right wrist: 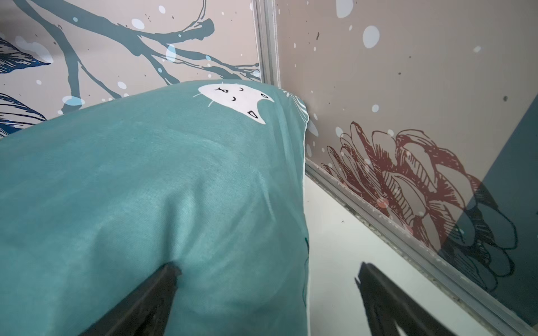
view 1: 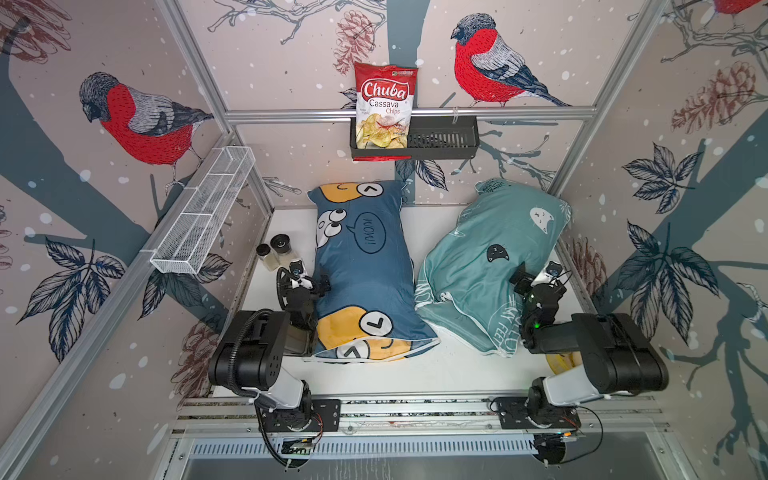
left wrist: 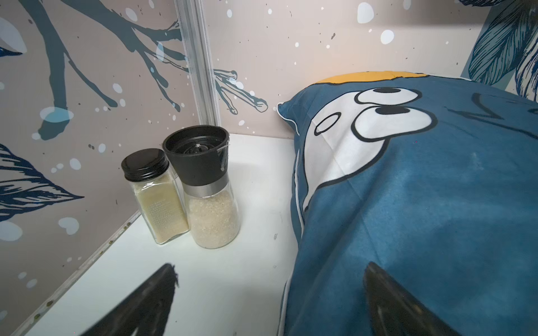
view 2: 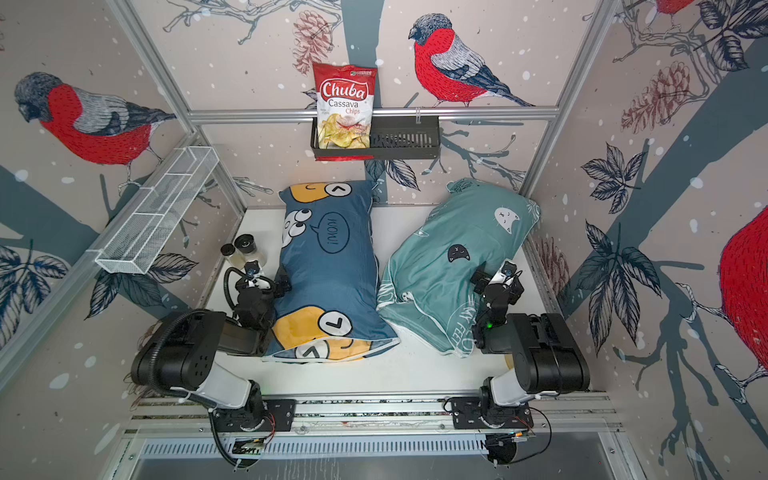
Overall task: Zip up pillowcases
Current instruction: Pick up the pillowcase from the center of the board.
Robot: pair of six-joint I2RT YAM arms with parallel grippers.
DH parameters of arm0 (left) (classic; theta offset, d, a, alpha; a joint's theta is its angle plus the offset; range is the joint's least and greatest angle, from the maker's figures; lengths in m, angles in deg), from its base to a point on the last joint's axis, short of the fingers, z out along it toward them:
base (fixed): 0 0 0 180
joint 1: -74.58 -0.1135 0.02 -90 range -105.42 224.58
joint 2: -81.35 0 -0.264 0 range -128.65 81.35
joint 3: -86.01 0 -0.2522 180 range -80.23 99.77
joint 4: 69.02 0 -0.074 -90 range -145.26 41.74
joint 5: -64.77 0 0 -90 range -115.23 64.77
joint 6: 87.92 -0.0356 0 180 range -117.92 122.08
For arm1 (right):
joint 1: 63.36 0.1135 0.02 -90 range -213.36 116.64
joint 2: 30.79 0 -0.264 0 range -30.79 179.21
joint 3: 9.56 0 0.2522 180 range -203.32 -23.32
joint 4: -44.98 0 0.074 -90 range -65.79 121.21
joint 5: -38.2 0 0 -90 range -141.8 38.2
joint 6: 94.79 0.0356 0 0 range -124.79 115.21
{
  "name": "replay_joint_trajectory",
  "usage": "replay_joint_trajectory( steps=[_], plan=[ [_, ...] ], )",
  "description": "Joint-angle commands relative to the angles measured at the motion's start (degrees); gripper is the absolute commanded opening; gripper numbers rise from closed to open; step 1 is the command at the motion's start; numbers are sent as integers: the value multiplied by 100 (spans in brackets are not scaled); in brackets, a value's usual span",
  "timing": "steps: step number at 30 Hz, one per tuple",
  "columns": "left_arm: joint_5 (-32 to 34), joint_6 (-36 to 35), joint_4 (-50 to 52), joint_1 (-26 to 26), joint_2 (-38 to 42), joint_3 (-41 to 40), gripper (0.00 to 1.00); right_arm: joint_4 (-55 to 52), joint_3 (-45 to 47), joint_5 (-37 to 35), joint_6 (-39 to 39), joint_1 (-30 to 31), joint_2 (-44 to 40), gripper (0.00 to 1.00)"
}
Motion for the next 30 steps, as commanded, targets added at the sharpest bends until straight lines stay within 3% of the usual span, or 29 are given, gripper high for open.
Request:
replay_joint_trajectory(
  steps=[1,30],
  plan=[
    [-26,-80,-147,3,-10,3,100,-29,-19,96,-43,20,-6,99],
    [-80,-52,-87,-11,-24,38,99,-178,-103,355,2,-98,24,100]
  ],
)
